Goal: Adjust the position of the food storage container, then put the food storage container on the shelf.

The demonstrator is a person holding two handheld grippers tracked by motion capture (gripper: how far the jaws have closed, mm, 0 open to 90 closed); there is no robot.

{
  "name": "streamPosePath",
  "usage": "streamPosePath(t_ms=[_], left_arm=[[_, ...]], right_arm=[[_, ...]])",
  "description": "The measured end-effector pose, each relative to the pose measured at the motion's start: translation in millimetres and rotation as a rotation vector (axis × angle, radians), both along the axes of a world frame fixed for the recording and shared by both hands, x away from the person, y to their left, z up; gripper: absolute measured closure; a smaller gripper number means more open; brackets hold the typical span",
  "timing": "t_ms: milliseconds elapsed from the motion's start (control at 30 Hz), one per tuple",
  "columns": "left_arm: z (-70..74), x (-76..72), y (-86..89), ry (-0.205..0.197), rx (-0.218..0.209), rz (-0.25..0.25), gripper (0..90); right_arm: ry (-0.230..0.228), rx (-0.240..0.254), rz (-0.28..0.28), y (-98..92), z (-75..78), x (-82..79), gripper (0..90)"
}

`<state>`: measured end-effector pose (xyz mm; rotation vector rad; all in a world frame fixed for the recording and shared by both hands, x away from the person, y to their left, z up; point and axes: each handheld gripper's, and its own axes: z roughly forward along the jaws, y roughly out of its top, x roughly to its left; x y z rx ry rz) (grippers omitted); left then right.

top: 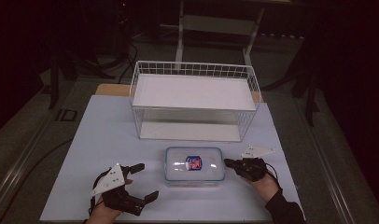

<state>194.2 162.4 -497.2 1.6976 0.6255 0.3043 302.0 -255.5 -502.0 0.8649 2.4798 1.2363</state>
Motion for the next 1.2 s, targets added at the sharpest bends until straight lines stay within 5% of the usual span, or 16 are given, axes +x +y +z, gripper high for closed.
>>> streamPosePath(t_ms=[233,367,567,600,733,867,967,1067,1200], left_arm=[[1.1,0.6,-0.8,0.005,0.013,-0.004,0.0],[4.9,1.7,-4.0,0.016,0.025,-0.02,0.0],[21.2,11.7,-11.0,0.046,0.052,-0.046,0.0],[21.2,11.7,-11.0,0.046,0.052,-0.046,0.0],[35.0,21.2,-17.9,0.05,0.081,-0.039,0.0],[49.8,34.7,-24.1,0.081,0.066,-0.027,0.0],[54.0,44.2,-27.6,0.091,0.064,-0.021,0.0],[50.5,58.2,-28.6,0.162,0.041,-0.014,0.0],[35.5,78.8,-24.7,0.311,-0.017,0.019,0.0]], right_arm=[[-0.035,0.036,-0.021,-4.1,10.6,-4.0,89.6],[-0.073,0.072,-0.02,-8.3,24.7,-12.2,79.6],[-0.11,0.155,-0.012,-8.9,44.9,-26.6,36.3],[-0.11,0.155,-0.012,-8.9,44.9,-26.6,36.3],[-0.113,0.211,0.018,-9.0,52.2,-30.9,12.7],[-0.152,0.221,0.006,-8.2,56.2,-32.9,14.1],[-0.089,0.284,0.032,-11.3,58.3,-27.8,17.4],[-0.088,0.261,0.003,-12.3,58.4,-26.1,17.9],[-0.078,0.208,-0.01,-6.9,58.2,-29.2,16.4]])
